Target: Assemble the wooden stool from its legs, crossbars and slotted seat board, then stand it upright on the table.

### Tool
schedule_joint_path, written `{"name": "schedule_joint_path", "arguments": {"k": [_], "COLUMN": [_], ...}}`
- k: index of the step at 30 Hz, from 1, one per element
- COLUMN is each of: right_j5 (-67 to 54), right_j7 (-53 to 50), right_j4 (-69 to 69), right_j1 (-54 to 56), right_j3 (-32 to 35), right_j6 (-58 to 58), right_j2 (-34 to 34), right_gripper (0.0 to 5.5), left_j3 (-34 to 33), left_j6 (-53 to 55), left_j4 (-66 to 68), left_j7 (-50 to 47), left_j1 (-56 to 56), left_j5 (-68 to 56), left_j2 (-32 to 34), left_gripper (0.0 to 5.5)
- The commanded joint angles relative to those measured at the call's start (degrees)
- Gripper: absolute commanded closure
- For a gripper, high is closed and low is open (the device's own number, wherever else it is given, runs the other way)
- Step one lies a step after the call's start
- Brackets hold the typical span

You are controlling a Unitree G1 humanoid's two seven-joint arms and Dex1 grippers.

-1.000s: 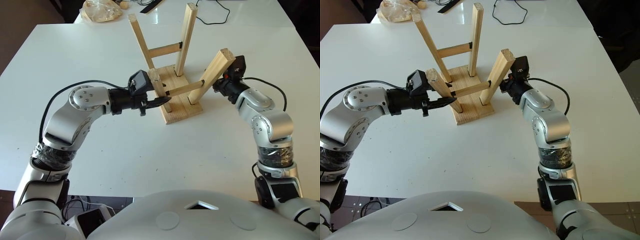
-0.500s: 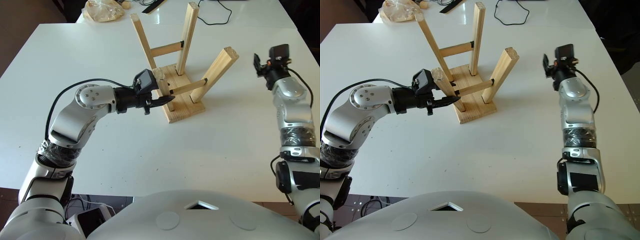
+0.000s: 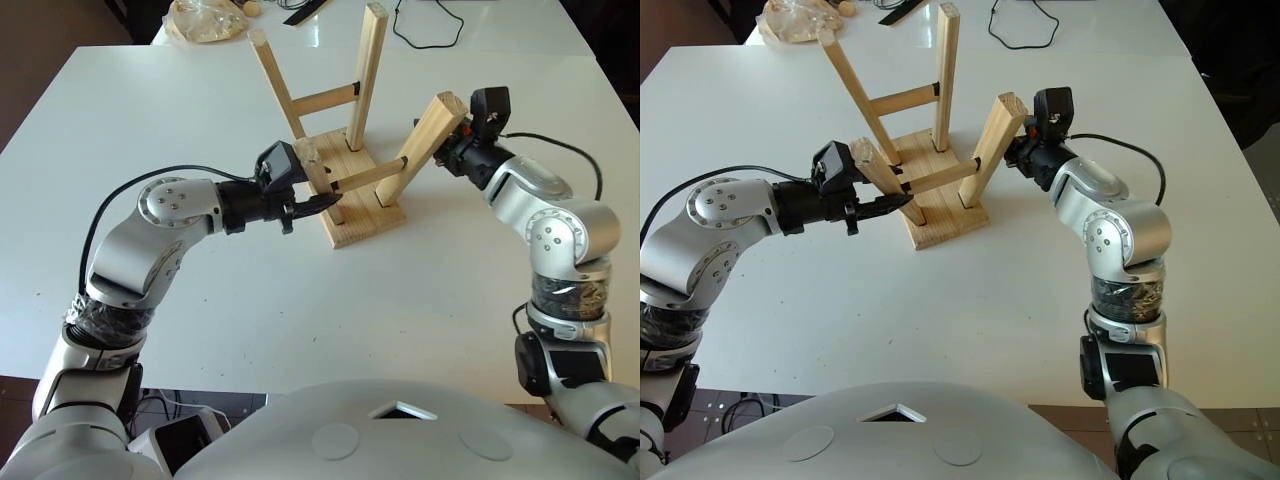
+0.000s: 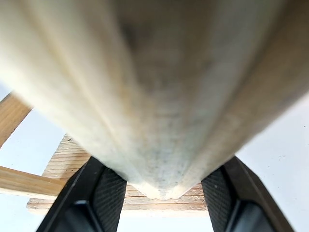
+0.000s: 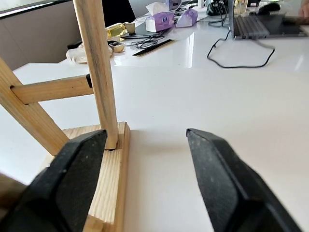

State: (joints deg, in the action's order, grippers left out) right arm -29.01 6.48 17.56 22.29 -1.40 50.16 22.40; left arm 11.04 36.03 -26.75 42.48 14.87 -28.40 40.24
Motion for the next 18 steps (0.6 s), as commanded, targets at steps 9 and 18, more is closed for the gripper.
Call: {"name": "schedule_joint_path", "arguments": {"k": [9, 18], "right_j5": [21.04, 28.66], "right_j7": [12.93, 20.03], "right_j4": [-12.86, -19.63], "right_j1": [-2.85, -2.97], "right_j3": [-10.17, -10.72], "right_j6": [-25.42, -33.21], "right_j2": [7.09, 10.71], "right_gripper": [2.44, 2.44], "left_j3": [4.36, -1.23], "left_j6": [5.22, -2.43], "left_j4": [-3.31, -5.45], "left_j7": [1.9, 7.66], "left_j1": [-2.98, -17.02], "left_j5": [-0.98, 0.61], "left_j2": [-1.68, 5.14], "left_gripper": [1.8, 1.8]}}
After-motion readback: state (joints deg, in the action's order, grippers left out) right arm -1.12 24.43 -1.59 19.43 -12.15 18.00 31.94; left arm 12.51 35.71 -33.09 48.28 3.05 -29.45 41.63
